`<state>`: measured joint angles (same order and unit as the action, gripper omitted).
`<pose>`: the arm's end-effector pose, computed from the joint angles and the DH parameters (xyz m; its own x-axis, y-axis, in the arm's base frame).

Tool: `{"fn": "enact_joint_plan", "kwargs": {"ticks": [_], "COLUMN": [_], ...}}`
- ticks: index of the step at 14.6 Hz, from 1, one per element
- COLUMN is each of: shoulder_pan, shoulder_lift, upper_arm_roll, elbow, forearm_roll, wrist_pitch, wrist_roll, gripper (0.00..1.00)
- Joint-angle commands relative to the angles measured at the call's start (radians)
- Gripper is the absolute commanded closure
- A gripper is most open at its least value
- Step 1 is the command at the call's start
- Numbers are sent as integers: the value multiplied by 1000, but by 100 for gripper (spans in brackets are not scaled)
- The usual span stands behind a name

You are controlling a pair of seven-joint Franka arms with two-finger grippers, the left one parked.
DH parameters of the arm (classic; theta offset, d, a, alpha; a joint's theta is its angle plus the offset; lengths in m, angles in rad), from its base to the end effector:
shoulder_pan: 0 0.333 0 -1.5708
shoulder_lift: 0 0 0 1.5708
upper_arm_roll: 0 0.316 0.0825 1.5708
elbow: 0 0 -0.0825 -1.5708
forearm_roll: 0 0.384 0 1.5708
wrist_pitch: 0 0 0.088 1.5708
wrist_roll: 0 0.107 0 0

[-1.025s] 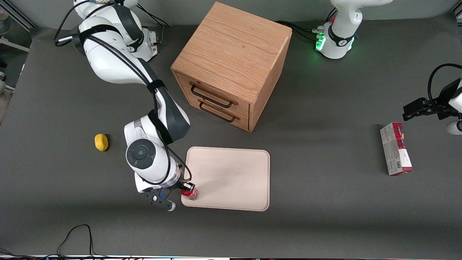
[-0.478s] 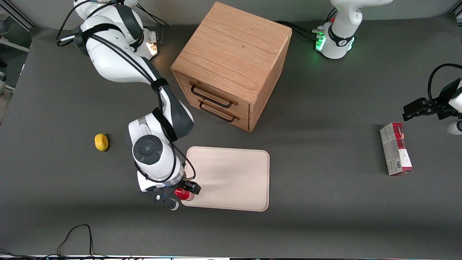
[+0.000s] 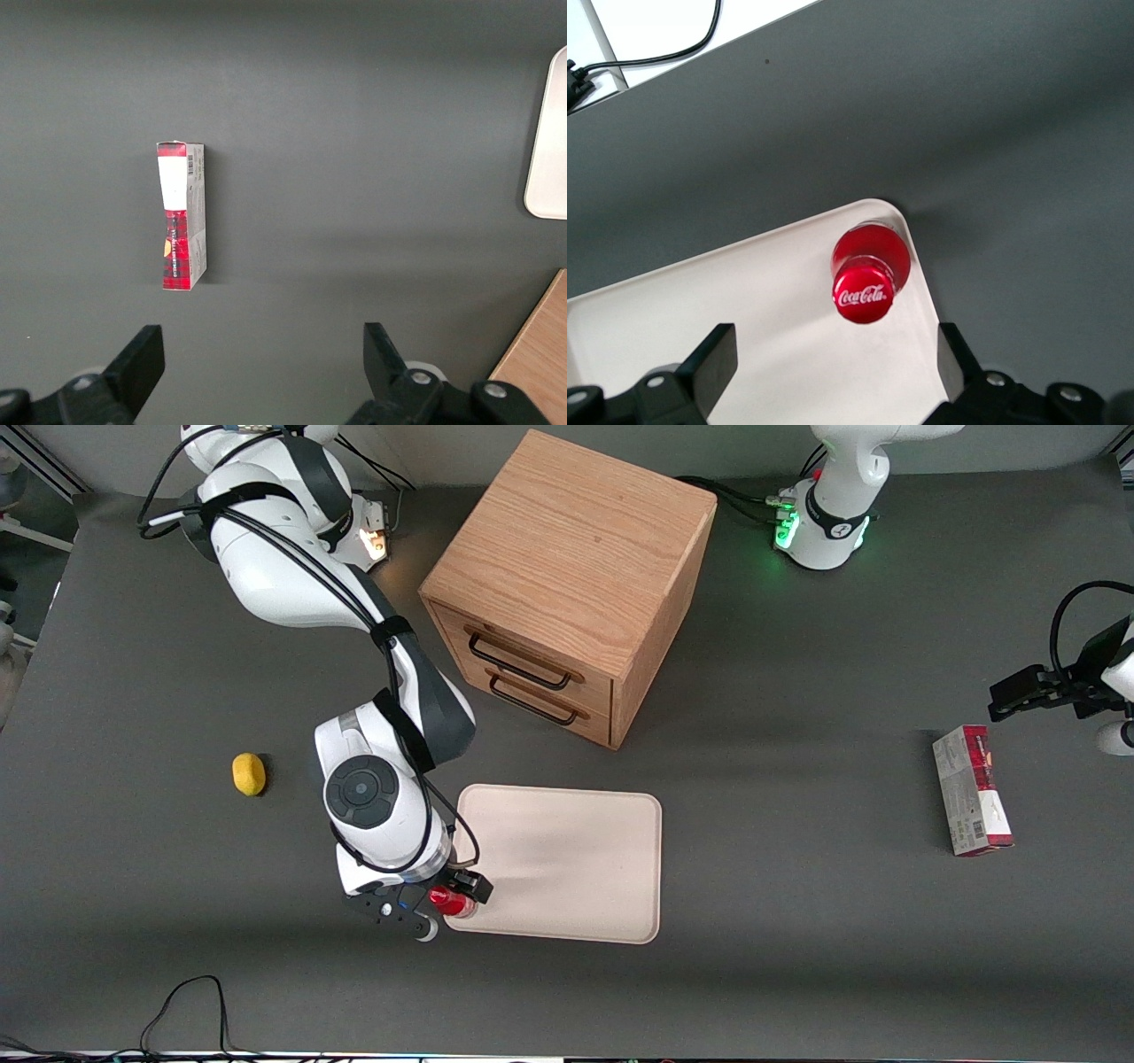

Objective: Place coke bottle on tray
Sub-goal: 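Lower the bottle upright onto the tray's corner and open the right gripper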

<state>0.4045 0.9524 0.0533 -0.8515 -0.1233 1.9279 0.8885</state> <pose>0.7280 0.3286 0.3459 0.9031 -0.4068 0.1372 -0.4042 -0.9134 -0.0476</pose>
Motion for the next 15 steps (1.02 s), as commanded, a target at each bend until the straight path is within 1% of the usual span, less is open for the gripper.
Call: {"fn": "enact_joint_plan", "kwargs": {"ticks": [1,9,11,12,13,14,15], "shoulder_pan": [5,2,1,-9,-31,-45,-76], "shoulder_lift": [22,14,3,-4,-33,-65,-104], "upper_arm_roll": [2,3,3,3,10,14,14], "elbow": [37,37,37,37,37,35,31], "forearm_roll": [-27,-26,-26,-21,-12,23,78], "wrist_pitch": [2,-9,-41,-85,-137,-192,-257], "wrist_roll": [32,30,24,12,-31,-95,-177], "gripper": [0,0,0,0,0,0,0]}}
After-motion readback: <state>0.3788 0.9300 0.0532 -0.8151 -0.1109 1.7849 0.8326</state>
